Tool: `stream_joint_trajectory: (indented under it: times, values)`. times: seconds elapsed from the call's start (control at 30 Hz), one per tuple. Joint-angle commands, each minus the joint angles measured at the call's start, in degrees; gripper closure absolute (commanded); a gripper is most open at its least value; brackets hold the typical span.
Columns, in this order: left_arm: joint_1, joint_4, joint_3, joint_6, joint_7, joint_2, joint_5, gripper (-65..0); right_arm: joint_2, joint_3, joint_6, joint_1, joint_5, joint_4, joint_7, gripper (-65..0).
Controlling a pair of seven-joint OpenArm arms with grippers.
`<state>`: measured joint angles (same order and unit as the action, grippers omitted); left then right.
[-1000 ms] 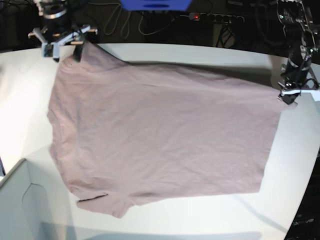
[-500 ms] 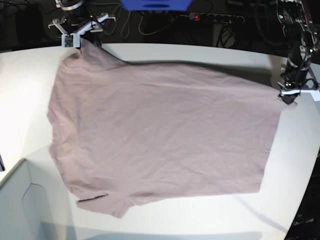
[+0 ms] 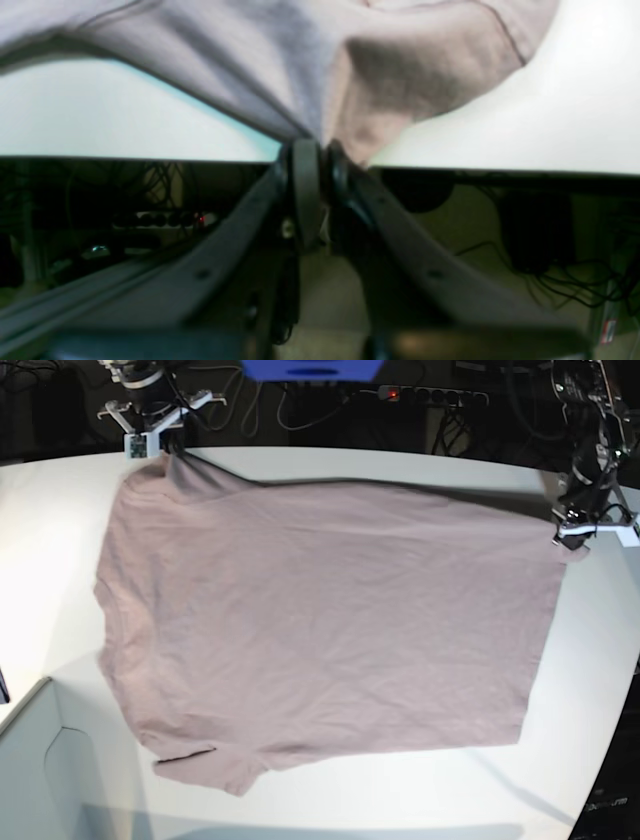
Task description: Layout the t-shirt on the table in an organized manner, then fold the t-shirt properly
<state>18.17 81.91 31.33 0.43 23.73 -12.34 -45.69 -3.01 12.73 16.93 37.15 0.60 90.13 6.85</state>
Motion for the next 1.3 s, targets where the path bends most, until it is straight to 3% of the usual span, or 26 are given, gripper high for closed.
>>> stream_joint_trajectory:
  times: [0.0, 0.27, 0.5, 0.67, 0.97, 1.27]
  values:
    - [-0.28, 1.3, 0.36, -0.38, -1.09, -0.72, -0.24, 0.0, 0.15, 0.59, 0.17, 0.08, -0.47, 1.26, -1.53, 0.0]
    - [0.68, 4.82, 0.71, -0.38, -1.35, -0.8, -0.24, 0.0, 1.12, 1.03, 0.26, 3.51, -0.47, 11.02, -5.49, 0.0]
    - [-0.81, 7.45, 0.71, -0.38, -1.44, -1.16, -0.07, 0.0, 1.29, 1.03, 0.26, 2.9, -0.47, 18.66, -5.31, 0.0]
    - [-5.38, 5.34, 0.62, -0.38, -1.09, -1.24, 0.29, 0.0, 2.26, 0.76, 0.26, -3.26, -0.29, 18.66, -4.96, 0.0]
    - [-16.64, -0.72, 0.1, -0.38, -1.0, -1.16, 3.71, 0.0, 8.85, -4.34, 0.26, -19.7, -0.29, 11.37, 9.02, 0.0]
    - [-25.69, -9.6, -1.4, -0.38, -1.0, -1.07, 9.16, 0.0, 10.08, -5.74, 0.26, -30.95, -0.29, 0.38, 10.69, 0.0]
